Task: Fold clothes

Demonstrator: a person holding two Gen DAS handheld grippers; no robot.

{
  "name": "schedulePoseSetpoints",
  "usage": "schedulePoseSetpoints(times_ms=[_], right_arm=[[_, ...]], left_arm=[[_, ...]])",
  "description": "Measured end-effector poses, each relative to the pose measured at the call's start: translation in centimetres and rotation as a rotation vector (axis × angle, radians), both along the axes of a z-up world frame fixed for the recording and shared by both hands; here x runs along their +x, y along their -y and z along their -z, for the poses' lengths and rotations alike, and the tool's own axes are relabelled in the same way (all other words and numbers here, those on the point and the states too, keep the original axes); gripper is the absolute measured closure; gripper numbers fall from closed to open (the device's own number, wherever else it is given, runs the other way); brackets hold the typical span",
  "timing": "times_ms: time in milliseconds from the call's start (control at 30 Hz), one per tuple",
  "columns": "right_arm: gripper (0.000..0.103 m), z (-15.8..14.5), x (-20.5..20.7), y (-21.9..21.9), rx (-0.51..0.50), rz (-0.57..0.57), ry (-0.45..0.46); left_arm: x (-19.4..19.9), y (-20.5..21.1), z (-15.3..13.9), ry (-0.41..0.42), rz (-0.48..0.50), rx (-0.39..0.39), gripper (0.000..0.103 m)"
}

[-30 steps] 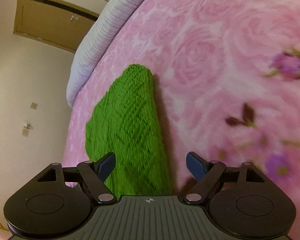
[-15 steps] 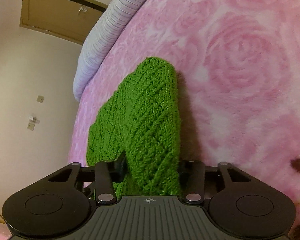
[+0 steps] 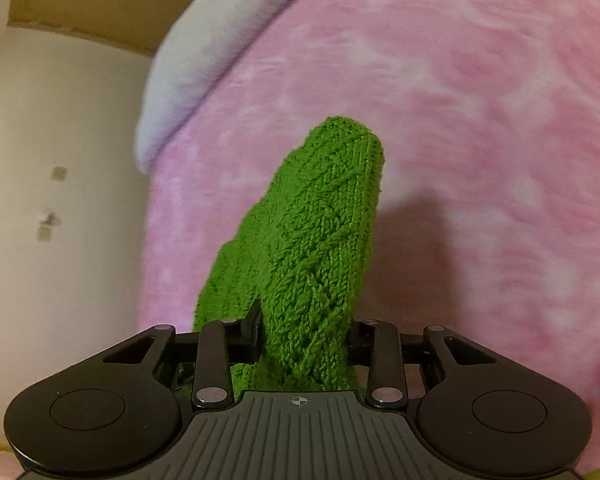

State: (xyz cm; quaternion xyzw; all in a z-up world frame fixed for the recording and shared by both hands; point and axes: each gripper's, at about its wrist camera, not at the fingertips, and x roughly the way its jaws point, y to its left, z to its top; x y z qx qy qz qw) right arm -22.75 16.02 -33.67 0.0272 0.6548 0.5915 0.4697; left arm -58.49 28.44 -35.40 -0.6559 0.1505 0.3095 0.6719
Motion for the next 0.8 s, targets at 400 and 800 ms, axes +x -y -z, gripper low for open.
schedulePoseSetpoints(times_ms=[400, 800], right_arm=[[0.070, -8.6, -13.6, -12.0, 0.119, -0.186, -0.076], [0.070, -5.6, -40.4, -27.2, 0.069, -0.041, -0.122]], left_arm=[[-15.9, -4.7, -9.9, -0.054, -0.182, 0.101, 0.089], [-42.8, -22.2, -7.8, -0.113, -0.041, 0.064, 0.089]])
